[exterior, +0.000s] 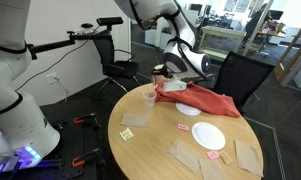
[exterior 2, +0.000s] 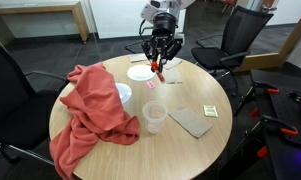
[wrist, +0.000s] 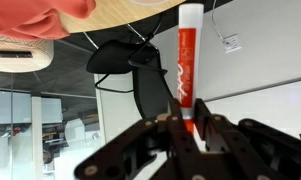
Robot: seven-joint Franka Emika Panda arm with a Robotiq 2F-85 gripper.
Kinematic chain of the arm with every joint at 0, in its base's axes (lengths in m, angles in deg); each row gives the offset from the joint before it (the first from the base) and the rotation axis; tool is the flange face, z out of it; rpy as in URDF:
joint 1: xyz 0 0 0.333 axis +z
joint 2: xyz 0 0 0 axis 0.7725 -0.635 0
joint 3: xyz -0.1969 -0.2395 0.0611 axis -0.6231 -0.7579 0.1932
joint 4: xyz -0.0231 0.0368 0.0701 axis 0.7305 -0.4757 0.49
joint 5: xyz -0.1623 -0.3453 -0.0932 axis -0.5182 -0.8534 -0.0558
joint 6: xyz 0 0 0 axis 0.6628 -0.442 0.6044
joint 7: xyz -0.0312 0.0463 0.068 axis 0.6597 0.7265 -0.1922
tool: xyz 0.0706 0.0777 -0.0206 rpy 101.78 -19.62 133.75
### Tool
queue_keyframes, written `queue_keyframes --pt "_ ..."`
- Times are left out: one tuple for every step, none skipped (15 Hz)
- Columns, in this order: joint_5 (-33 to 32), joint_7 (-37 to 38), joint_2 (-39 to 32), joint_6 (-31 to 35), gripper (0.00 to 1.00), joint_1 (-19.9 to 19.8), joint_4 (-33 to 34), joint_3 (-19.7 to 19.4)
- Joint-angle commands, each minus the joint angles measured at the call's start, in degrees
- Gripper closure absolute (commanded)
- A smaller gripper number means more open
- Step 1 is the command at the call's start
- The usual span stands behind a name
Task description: Pick up the pen from table and put it in the plastic colourless cup.
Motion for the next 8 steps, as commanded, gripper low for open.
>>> queue_keyframes --pt "1.5 -6.7 -0.8 -1.9 0.95 2.9 0.5 -2.3" --pt "1.9 -8.6 -1.3 -1.7 0.95 3.3 0.6 -2.3" --pt "2.0 -10.8 -2.0 -2.0 0.95 3.7 0.9 -2.3" --pt "2.2 -12.7 -2.7 -2.5 0.95 4.1 1.2 -2.2" --pt "2.8 -14.3 -3.5 -3.0 0.95 4.3 1.5 -2.1" --pt "3.0 -15.7 -4.2 -3.3 0.95 4.6 1.8 -2.2" --pt "3.2 -17.0 -5.1 -4.0 0.95 4.9 2.3 -2.2" --pt "3.3 -18.0 -5.8 -4.6 0.95 5.1 2.7 -2.2"
